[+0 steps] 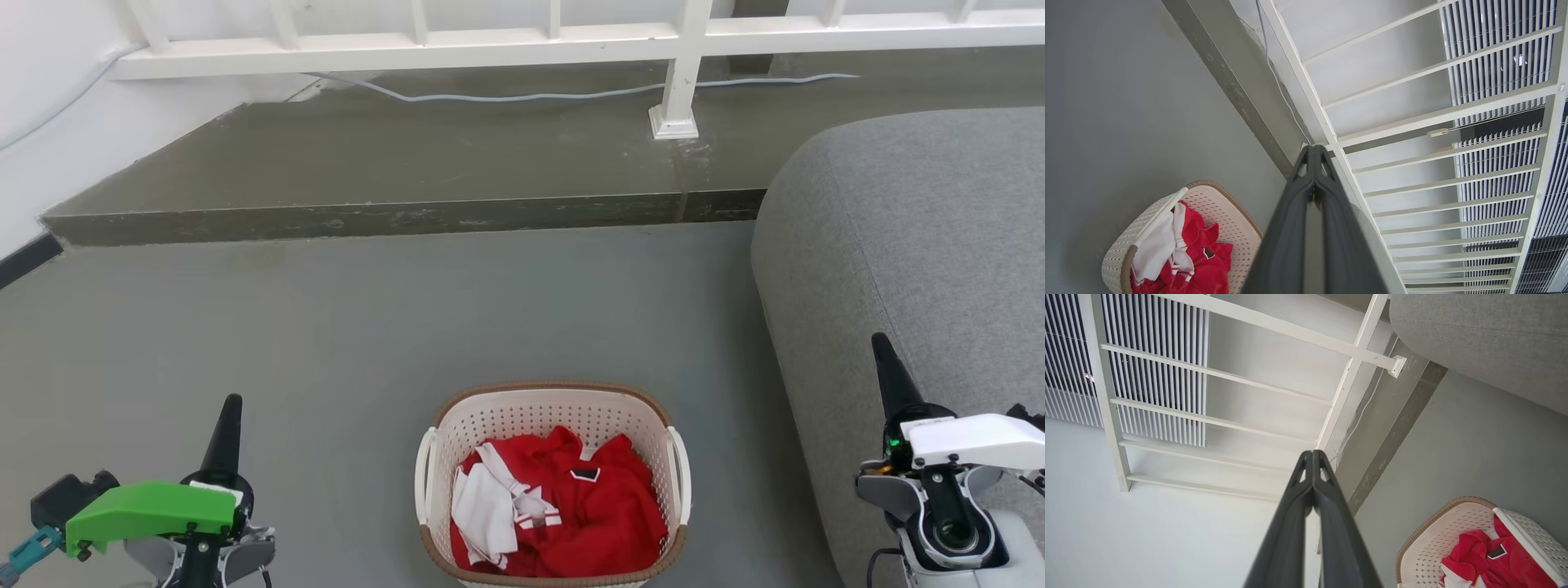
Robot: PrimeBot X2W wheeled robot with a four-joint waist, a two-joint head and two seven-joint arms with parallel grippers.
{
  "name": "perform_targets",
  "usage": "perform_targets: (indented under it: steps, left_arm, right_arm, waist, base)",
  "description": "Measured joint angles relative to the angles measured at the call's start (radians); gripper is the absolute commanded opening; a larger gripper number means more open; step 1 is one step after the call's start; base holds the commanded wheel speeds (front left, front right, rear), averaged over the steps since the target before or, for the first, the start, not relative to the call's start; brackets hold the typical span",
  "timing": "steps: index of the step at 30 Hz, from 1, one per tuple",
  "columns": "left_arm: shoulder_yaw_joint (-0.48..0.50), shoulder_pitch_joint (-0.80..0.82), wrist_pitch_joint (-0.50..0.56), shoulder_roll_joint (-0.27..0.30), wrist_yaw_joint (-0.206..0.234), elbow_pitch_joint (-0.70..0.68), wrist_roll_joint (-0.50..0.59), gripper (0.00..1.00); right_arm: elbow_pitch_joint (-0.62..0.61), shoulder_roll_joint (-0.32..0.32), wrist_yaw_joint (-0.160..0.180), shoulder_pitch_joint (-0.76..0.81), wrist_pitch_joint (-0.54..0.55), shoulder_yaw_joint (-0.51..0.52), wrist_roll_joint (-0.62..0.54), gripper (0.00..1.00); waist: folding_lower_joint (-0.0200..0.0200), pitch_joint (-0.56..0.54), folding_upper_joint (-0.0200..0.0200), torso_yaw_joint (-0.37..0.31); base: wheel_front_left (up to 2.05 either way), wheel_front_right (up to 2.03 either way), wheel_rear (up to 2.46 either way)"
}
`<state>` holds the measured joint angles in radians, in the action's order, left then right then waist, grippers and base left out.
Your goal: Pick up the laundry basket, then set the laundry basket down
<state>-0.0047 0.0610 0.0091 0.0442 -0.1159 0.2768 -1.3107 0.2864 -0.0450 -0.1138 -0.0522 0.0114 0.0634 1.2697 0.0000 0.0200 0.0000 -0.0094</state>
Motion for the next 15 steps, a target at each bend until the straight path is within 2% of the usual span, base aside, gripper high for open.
perform_targets:
  steps: [15]
  left_arm:
    - [0.035, 0.0, 0.047, 0.0, -0.006, 0.0, -0.171, 0.0]
  right_arm:
    - [-0.001, 0.001, 0.0, -0.002, 0.052, 0.035, 0.184, 0.0]
  waist:
    - [0.0, -0.01, 0.0, 0.005]
  base:
    - [0.0, 0.0, 0.0]
